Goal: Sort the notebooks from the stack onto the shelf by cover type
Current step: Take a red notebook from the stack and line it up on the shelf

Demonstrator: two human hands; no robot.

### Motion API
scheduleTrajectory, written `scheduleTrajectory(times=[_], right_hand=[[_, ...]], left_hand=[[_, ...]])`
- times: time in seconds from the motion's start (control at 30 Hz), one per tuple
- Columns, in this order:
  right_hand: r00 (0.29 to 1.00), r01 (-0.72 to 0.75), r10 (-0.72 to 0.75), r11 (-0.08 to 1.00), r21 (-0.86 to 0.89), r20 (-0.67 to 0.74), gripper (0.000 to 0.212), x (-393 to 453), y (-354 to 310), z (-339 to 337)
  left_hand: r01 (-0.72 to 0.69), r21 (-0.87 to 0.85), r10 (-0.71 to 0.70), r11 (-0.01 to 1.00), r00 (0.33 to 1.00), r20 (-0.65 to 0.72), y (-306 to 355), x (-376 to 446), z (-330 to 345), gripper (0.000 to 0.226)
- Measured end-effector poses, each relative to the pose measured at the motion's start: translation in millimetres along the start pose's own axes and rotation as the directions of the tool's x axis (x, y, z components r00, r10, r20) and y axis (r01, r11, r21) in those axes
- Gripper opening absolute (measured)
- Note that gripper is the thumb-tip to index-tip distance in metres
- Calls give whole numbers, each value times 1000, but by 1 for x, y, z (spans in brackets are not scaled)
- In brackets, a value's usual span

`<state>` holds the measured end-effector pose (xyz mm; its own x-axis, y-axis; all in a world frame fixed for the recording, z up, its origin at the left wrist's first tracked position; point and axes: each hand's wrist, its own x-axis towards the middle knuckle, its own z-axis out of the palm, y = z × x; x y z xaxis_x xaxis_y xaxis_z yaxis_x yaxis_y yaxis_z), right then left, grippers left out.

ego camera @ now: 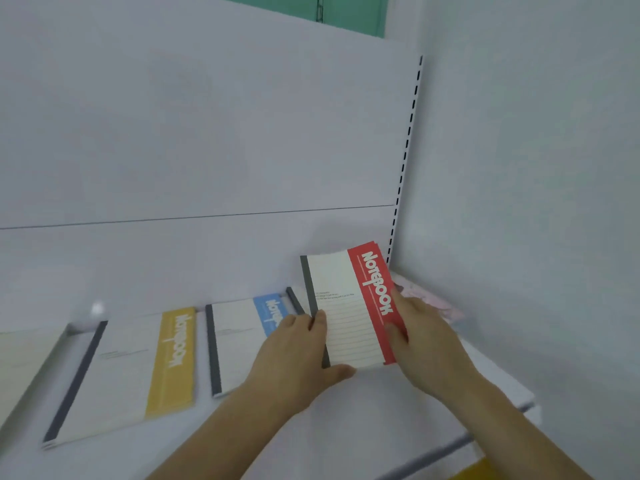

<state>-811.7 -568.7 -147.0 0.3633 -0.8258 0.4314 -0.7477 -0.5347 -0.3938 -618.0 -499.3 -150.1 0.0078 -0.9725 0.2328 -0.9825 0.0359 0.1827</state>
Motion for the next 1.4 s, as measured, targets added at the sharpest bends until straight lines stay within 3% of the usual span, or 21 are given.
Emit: scheduleTrajectory(times=[0.1, 0.23, 0.37, 0.5, 0.6, 0.73, 0.8, 1.03, 1.23, 1.4], right_hand=[[992, 93, -83, 990, -105, 96, 40, 25, 26, 10], [953, 164, -133, 982, -93, 273, 64, 48, 49, 27], [924, 192, -138, 974, -121, 356, 56, 58, 58, 39], [906, 245, -183, 962, -118, 382, 47, 62, 62, 40], [880, 251, -185, 963, -96, 437, 59, 63, 62, 36], [801, 238, -183, 971, -22, 570, 78, 67, 59, 23], [760, 253, -168, 966, -47, 628, 69, 70, 55, 17], [723, 270, -152, 960, -74, 674, 41, 87, 47, 6], [705, 284, -149, 955, -83, 693, 59, 91, 57, 6], [694, 271, -157, 961, -53, 702, 57, 94, 58, 2]], left_hand=[[28, 101, -26, 995, 999, -21, 0, 13, 7, 81], [98, 219, -103, 971, 995, 12, 7, 24, 14, 78], [146, 308, -182, 940, 979, 91, 13, 28, 18, 69], [176, 333, -219, 926, 971, 94, 16, 30, 18, 67], [173, 306, -223, 936, 965, 138, 14, 33, 15, 65], [188, 225, -228, 956, 959, 169, 12, 35, 11, 55], [204, 182, -235, 962, 958, 167, 11, 36, 10, 48], [198, 133, -218, 971, 963, 160, 8, 38, 12, 49], [188, 142, -211, 972, 963, 167, 9, 37, 13, 45], [184, 193, -212, 964, 967, 138, 19, 36, 12, 36]])
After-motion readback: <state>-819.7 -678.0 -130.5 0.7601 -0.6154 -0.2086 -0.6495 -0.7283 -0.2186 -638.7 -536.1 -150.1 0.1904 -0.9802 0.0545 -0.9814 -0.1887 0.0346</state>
